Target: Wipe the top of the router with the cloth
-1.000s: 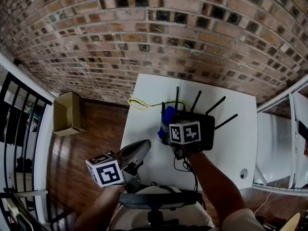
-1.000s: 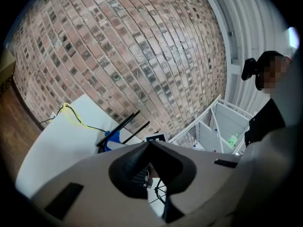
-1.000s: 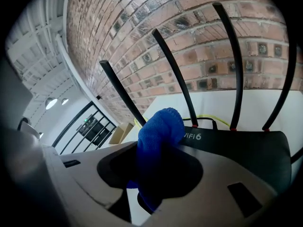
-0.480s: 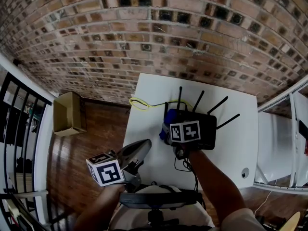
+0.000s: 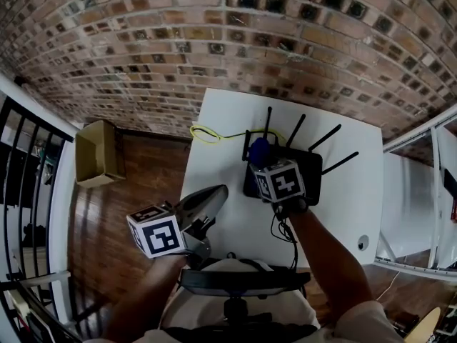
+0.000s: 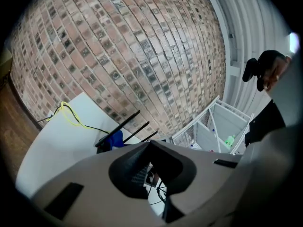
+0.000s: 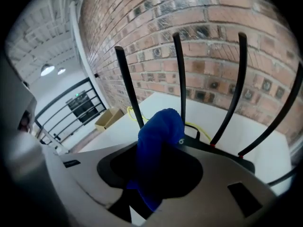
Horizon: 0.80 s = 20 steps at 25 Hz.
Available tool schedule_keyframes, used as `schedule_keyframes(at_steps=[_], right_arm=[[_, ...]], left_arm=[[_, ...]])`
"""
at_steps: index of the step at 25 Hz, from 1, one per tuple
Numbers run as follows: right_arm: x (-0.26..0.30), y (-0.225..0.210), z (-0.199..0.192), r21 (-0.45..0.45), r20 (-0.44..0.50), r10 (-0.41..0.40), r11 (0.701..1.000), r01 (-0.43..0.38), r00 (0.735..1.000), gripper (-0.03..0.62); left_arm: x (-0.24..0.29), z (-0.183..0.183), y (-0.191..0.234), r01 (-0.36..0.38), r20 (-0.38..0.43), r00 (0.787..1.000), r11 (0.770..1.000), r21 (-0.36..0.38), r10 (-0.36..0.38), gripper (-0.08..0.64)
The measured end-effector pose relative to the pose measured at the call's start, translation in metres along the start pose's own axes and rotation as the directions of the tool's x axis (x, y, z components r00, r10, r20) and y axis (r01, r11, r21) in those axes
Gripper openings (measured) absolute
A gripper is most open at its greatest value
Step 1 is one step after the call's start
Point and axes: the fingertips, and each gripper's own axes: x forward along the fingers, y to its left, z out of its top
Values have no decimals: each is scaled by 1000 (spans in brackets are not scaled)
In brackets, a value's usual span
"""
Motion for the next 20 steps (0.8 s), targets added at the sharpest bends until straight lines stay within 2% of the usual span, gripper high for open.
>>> schedule_keyframes(at_steps=[2, 4, 6, 10, 12, 15, 20], right_arm=[[-8, -9, 5, -89, 10, -53, 995, 54, 999, 155], [-13, -19, 10, -112, 29, -93, 989, 96, 995, 156], [-14, -31, 9, -57, 34, -122, 991, 123, 992, 158], [-6, -53, -8, 160, -5, -129, 979, 129, 992, 166], [-1, -57, -17, 202, -21, -120, 972, 122, 992, 190], [0, -53, -18, 147, 1, -95, 985, 94, 995, 250], [-16, -47, 3, -45, 92, -61, 997, 65, 994, 362]], left_arm=[[4, -2, -2, 7, -6, 1000, 1000, -2, -7, 8], [7, -5, -3, 10, -16, 1000, 1000, 0, -10, 8], [10, -6, -6, 15, -18, 1000, 1000, -4, -15, 8], [16, -6, -10, 19, -19, 1000, 1000, -7, -19, 8], [18, -7, -11, 20, -21, 1000, 1000, -7, -20, 8], [19, -9, -12, 18, -24, 1000, 1000, -9, -18, 8], [24, -9, -13, 18, -27, 999, 1000, -15, -19, 8]])
